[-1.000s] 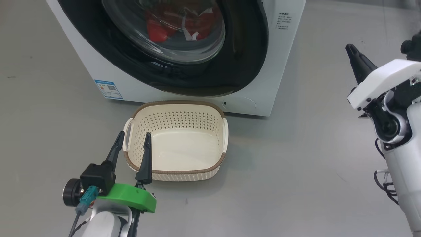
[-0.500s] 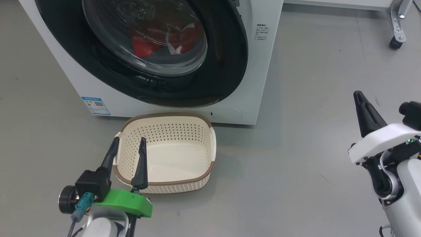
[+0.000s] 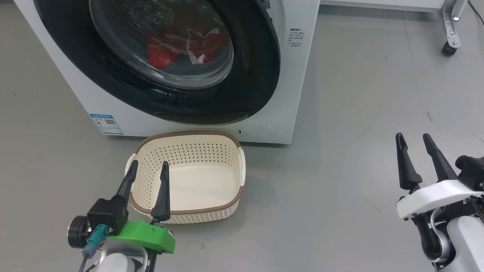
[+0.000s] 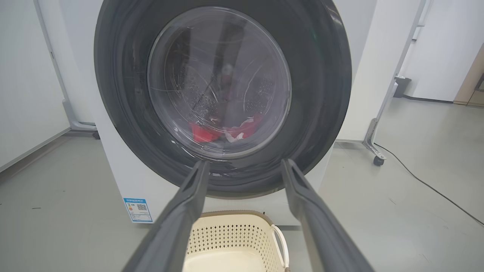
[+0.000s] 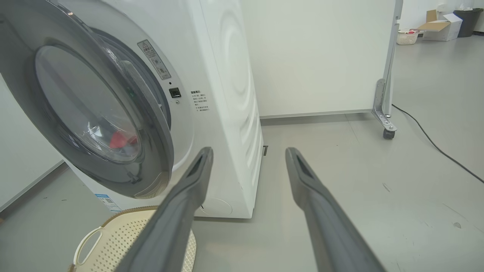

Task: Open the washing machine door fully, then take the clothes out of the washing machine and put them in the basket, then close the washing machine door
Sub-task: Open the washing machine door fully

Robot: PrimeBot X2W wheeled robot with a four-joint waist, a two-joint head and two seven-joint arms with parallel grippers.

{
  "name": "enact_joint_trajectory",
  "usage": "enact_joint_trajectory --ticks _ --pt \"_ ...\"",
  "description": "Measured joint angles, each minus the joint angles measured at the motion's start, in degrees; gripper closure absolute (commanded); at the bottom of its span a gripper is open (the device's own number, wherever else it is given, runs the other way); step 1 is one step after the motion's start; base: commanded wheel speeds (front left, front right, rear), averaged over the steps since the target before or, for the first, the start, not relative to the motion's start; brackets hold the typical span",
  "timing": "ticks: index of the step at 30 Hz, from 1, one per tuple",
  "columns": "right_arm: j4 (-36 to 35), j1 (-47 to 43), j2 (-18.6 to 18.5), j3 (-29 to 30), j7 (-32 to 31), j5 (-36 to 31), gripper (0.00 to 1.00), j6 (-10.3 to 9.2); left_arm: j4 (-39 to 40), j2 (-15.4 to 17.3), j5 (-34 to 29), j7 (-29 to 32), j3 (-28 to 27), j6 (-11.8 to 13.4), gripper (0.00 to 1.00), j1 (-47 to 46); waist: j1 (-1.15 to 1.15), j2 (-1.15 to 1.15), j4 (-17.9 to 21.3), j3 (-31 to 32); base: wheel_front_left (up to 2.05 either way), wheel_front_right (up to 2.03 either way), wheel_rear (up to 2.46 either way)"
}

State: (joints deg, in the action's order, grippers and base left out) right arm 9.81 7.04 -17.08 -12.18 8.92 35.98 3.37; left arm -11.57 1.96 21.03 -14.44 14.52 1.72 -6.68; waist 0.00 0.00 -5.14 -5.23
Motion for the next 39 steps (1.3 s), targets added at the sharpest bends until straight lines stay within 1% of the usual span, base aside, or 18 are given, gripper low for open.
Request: enact_joint_trajectory --ticks 4,12,13,18,20,39 --pt "-0.57 -1.17 0.01 -0.33 0.58 -0.37 0.00 -0.52 0.00 0.00 -0.02 0.00 0.00 -0.09 0.00 0.23 0.00 0.00 0.10 0.01 0.00 0.00 0.00" --pt "-1.76 -2.40 0.03 -0.51 1.52 -0.77 0.00 -0.62 0.00 0.00 -0.02 0.00 0.00 -0.35 0.00 0.25 0.00 0.00 0.00 -0.12 0.00 0.00 0.00" --pt "-1.83 -2.65 0.03 -0.52 1.52 -0.78 0.00 -1.07 0.00 0.00 -0.02 0.00 0.01 -0.35 0.00 0.25 0.00 0.00 -0.04 -0.14 0.00 0.00 0.00" --pt "-2.19 -3.03 0.01 -0.65 1.57 -0.97 0.00 -1.13 -0.02 0.00 -0.03 0.00 -0.01 -0.36 0.00 0.27 0.00 0.00 -0.23 -0.18 0.00 0.00 0.00" --pt "-2.35 -3.10 0.00 -0.69 1.58 -1.25 0.00 -1.51 -0.03 0.00 -0.03 0.00 -0.04 -0.36 0.00 0.29 0.00 0.00 -0.30 -0.16 0.00 0.00 0.00" --pt "-3.53 -4.01 -0.15 -0.96 1.58 -1.36 0.00 -2.08 -0.08 0.00 -0.05 0.00 -0.12 -0.53 0.00 0.85 0.00 0.00 -0.24 0.06 0.00 0.00 0.00"
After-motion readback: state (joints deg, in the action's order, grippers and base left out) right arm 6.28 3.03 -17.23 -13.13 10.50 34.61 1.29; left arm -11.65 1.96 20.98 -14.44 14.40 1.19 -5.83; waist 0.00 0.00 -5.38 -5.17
